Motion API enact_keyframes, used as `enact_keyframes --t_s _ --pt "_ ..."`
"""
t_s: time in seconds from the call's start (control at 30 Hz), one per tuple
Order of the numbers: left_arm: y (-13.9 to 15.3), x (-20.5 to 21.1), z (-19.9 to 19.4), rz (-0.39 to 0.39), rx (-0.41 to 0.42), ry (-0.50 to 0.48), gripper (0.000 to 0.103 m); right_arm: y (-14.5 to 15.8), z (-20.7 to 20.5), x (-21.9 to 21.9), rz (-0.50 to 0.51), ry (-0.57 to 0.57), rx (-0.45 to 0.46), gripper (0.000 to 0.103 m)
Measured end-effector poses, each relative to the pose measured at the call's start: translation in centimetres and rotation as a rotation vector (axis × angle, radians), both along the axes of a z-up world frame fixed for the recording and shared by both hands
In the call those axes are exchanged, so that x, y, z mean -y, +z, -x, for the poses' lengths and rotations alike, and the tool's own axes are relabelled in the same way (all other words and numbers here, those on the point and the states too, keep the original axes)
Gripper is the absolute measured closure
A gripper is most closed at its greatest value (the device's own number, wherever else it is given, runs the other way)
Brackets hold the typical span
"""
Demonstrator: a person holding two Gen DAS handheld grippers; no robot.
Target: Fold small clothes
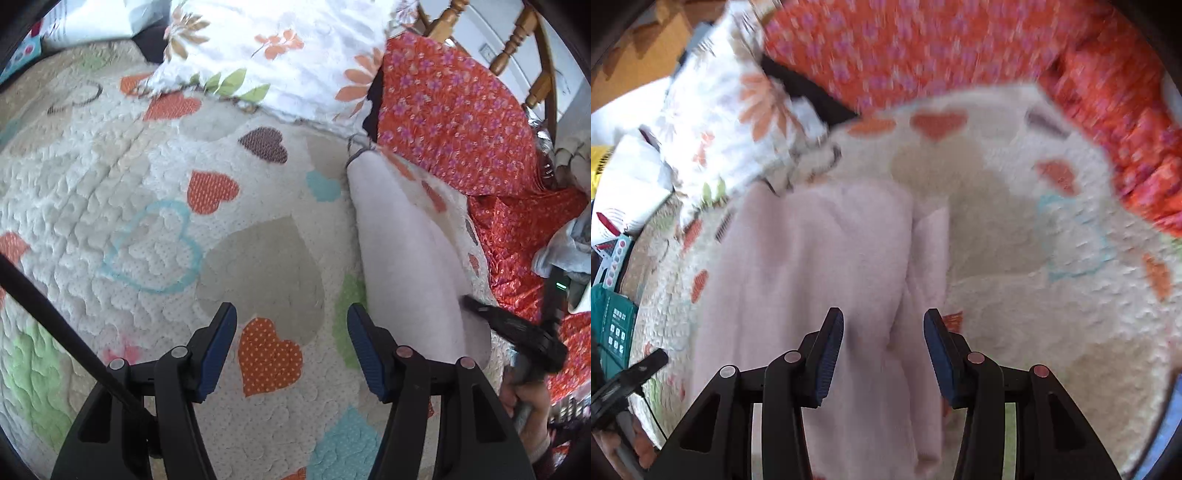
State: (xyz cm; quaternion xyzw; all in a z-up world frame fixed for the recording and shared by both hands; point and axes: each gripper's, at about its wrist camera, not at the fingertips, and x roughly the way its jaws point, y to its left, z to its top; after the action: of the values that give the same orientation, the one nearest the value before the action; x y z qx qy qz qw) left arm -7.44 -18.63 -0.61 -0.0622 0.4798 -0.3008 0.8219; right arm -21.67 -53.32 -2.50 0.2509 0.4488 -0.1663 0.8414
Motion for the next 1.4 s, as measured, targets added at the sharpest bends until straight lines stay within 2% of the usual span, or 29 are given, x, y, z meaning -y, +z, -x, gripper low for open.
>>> enact_keyframes --t_s 0.03,0.07,0.1,0.2,0.27,0.33,0.4,0.43,0.47,0.5,0.53,0.6,0.67,0.73,0.77,0.83,0.9,0.97,1.03,1.07,1.1,1.13,1.17,1.23,1.3,1.4 --pt "0.5 0.5 0.3 -0.002 0.024 -0.013 0.042 -0.8 -0.4 0.3 -0.037 0.017 -0.01 0.089" --pt "0.9 1.4 0.6 -0.005 0.053 -0.039 0.042 -1.1 -0.8 0.6 -0.062 0.03 -0.007 0.089" --pt "1.3 2.5 0.9 -0.005 0.066 -0.06 0.042 -0.9 -0.8 0.7 -0.045 0.03 0.007 0.09" --pt "1.1 6.6 1.5 -0.01 0.075 -0.144 0.042 0.9 -0.9 1.1 0.049 0.025 0.052 0.091" --pt "0.4 9.1 2.2 -0.032 0.082 -0.191 0.042 1.2 -0.9 1.9 0.095 -0.014 0.045 0.091" --pt "-0.9 11.7 3.1 -0.134 0.1 -0.232 0.042 0.4 -1.1 2.2 0.117 -0.02 0.005 0.091" --pt "-2.9 13.8 3.7 -0.291 0.093 -0.257 0.041 -1.3 -1.4 2.2 0.112 -0.001 -0.064 0.089" --pt "-3.5 13.9 3.8 -0.305 0.075 -0.26 0.04 -1.7 -1.5 2.3 0.109 0.004 -0.078 0.089" --pt "-3.5 13.6 3.6 -0.288 0.056 -0.239 0.039 -1.8 -1.4 2.3 0.114 0.002 -0.088 0.082" --pt "-3.4 13.3 3.4 -0.282 0.033 -0.235 0.038 -1.7 -1.2 2.6 0.116 -0.009 -0.096 0.07" --pt "-3.3 12.9 3.2 -0.264 0.008 -0.235 0.038 -1.6 -1.0 2.8 0.113 -0.021 -0.1 0.066" --pt "-2.9 11.8 2.9 -0.198 -0.026 -0.229 0.038 -0.7 0.2 3.7 0.076 -0.064 -0.055 0.065" --pt "-2.5 11.0 2.7 -0.168 -0.047 -0.217 0.038 1.5 1.6 4.1 0.087 -0.107 0.051 0.065" --pt "-1.9 10.3 2.6 -0.143 -0.054 -0.207 0.039 3.2 1.6 4.1 0.113 -0.106 0.112 0.064" --pt "-1.5 10.2 2.6 -0.129 -0.048 -0.207 0.039 3.8 0.9 4.2 0.099 -0.087 0.13 0.06" --pt "-0.9 10.2 2.6 -0.119 -0.034 -0.209 0.039 4.2 -1.3 4.4 0.077 -0.047 0.118 0.053" --pt "-0.7 10.4 2.7 -0.122 -0.017 -0.215 0.039 3.4 -5.1 4.9 0.077 0.001 0.063 0.035" --pt "-0.7 10.6 2.6 -0.13 -0.006 -0.215 0.039 1.5 -8.5 5.5 0.104 0.02 -0.04 0.034" --pt "-1.1 10.6 2.3 -0.132 -0.012 -0.216 0.039 -0.5 -11.1 6.1 0.114 0.02 -0.095 0.034" --pt "-1.2 10.6 2.2 -0.132 -0.017 -0.217 0.039 -1.3 -11.6 6.4 0.08 0.027 -0.096 0.036" --pt "-1.4 10.6 2.0 -0.136 -0.022 -0.213 0.039 -1.9 -12.0 6.6 0.029 0.031 -0.089 0.067" --pt "-1.4 10.6 1.8 -0.139 -0.024 -0.205 0.039 -2.2 -12.2 6.7 -0.044 0.038 -0.056 0.082" --pt "-1.3 10.5 1.7 -0.14 -0.023 -0.193 0.039 -1.9 -12.0 6.6 -0.057 0.046 -0.034 0.084" --pt "-1.3 10.5 1.4 -0.142 -0.022 -0.187 0.039 -0.8 -11.6 6.5 0.027 0.039 -0.025 0.088" --pt "-1.3 10.7 1.3 -0.161 -0.005 -0.176 0.039 -1.1 -11.4 7.3 0.125 -0.037 -0.093 0.098" --pt "-1.5 10.9 0.9 -0.171 -0.002 -0.161 0.039 -1.9 -11.4 8.2 0.201 -0.133 -0.16 0.096"
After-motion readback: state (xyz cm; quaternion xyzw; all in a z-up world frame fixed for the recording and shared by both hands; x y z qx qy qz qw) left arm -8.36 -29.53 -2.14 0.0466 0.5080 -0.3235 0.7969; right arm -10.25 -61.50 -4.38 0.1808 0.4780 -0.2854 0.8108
